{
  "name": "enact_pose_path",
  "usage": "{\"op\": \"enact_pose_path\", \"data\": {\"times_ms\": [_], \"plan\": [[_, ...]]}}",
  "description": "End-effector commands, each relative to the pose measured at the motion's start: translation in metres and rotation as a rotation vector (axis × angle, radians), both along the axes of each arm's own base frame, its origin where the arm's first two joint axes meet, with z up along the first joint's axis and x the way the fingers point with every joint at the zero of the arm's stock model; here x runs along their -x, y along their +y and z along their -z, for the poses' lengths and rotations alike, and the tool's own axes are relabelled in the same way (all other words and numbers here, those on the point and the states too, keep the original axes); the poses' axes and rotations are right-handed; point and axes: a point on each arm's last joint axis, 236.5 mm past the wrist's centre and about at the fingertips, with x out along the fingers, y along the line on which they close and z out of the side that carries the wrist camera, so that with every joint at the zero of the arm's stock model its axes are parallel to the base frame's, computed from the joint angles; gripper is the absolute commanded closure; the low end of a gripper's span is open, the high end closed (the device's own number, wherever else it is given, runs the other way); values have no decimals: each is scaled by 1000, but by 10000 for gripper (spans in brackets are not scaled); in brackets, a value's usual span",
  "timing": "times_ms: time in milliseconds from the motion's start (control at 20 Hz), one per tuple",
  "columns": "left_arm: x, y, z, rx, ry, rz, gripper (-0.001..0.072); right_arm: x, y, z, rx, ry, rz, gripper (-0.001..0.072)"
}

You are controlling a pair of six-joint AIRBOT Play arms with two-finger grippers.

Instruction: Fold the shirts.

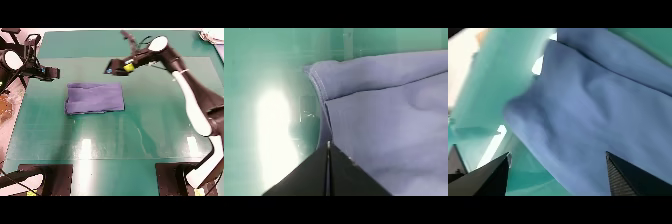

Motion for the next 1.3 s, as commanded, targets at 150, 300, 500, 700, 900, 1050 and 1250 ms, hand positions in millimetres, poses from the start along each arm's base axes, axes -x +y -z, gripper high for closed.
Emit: {"op": "enact_pose_path", "data": {"times_ms": [150, 300, 500, 700, 900, 1050, 1250], "plan": [[4, -6, 1, 27, 18, 12, 683, 20, -112, 75, 127, 201, 200, 8], [4, -9, 1, 38, 20, 13, 683, 28, -98, 111, 60, 263, 220, 3], [5, -9, 1, 40, 20, 13, 683, 32, -68, 145, 9, 307, 195, 3], [5, -10, 1, 43, 22, 13, 683, 28, -31, 149, -6, 289, 127, 3], [7, -12, 2, 54, 31, 16, 683, 22, 2, 146, -14, 270, 90, 3], [8, -13, 2, 57, 37, 17, 683, 24, 17, 152, -13, 287, 74, 5], [10, -14, 3, 60, 46, 18, 683, 26, 23, 147, -18, 281, 63, 594]]}}
